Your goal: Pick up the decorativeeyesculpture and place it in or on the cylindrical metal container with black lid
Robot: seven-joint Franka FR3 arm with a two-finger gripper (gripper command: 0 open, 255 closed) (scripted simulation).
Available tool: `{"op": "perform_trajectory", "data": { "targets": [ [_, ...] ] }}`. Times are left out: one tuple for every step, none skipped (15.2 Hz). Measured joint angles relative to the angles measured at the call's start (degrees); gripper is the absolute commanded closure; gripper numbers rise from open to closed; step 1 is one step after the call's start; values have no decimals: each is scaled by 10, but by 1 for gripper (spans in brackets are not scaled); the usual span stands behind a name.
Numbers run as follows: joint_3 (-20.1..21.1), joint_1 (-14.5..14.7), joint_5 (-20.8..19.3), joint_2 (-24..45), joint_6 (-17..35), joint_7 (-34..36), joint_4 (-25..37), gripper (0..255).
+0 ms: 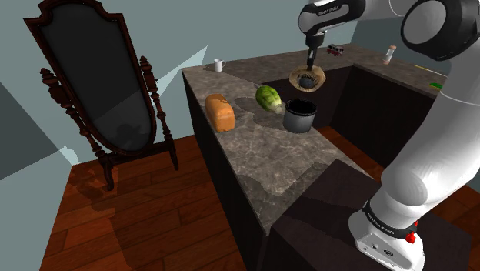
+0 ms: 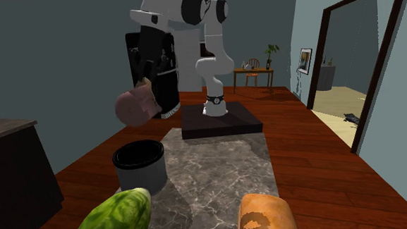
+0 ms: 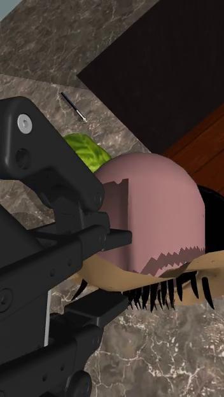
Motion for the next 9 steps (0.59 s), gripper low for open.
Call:
{"op": "perform_trajectory", "data": {
  "targets": [
    [-1,-2,1,4,4,-2,1,255],
    [-1,-2,1,6,11,-2,-4,255],
    [-2,-3,1,10,15,-3,-5,255],
    [-2,-3,1,12,23,-2,-11,255],
    [-2,-3,1,12,30,-1,-18,255],
    [-2,-4,0,14,38,0,-24,255],
    [-2,-4,-1,15,44,2,-29,255],
    [-2,-4,0,18,50,2,-32,255],
    [-2,-4,-1,20,57,4,-38,255]
  ]
}}
